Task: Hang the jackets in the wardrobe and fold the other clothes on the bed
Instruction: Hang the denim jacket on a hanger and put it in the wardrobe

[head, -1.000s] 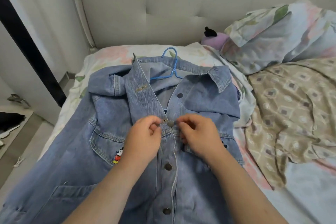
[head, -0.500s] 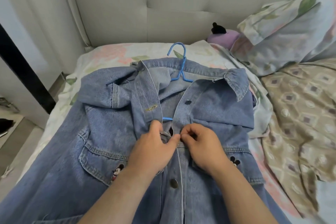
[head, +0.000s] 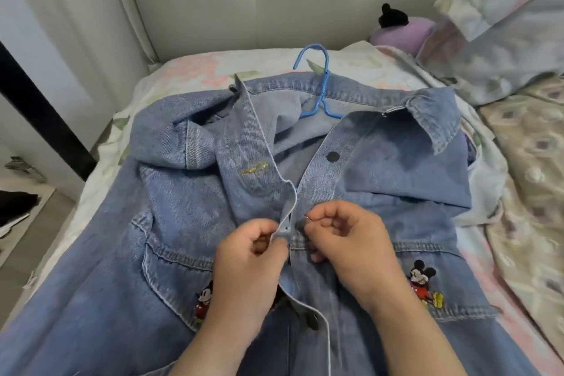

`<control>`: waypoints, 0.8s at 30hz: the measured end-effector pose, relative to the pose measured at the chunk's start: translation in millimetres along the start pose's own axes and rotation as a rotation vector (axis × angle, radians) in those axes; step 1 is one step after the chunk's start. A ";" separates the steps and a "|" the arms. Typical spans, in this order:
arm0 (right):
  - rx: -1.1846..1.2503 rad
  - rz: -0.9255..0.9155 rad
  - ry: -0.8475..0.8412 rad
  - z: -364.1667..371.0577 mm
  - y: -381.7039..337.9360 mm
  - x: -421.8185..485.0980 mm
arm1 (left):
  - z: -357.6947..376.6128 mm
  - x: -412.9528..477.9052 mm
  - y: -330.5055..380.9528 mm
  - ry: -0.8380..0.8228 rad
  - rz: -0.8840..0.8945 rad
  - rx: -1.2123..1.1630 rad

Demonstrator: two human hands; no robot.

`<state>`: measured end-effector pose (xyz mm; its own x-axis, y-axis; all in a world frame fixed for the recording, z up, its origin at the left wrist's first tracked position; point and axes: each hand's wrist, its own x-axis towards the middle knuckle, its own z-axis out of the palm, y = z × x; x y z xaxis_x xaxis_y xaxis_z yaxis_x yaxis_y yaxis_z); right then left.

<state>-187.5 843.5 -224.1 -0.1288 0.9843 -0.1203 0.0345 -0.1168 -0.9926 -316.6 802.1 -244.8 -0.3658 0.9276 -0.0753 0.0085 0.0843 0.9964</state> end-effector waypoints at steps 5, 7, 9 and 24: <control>0.055 -0.021 -0.068 -4.6 -1.8 -1.5 | 0.4 0.1 -3.0 -0.085 0.081 -0.006; 0.074 -0.017 -0.080 -6.0 -3.9 -2.3 | 0.3 0.4 -3.9 -0.101 0.088 0.012; 0.081 0.002 -0.091 -6.3 -5.8 -3.4 | -0.6 1.1 -3.6 -0.120 0.069 0.001; -0.043 0.012 -0.038 -2.5 -5.2 -4.7 | -3.3 -0.5 2.6 -0.166 0.015 -0.041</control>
<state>-184.6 839.7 -218.3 -0.1652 0.9771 -0.1340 0.0791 -0.1223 -0.9893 -319.4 800.7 -242.0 -0.2072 0.9763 -0.0621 -0.0259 0.0580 0.9980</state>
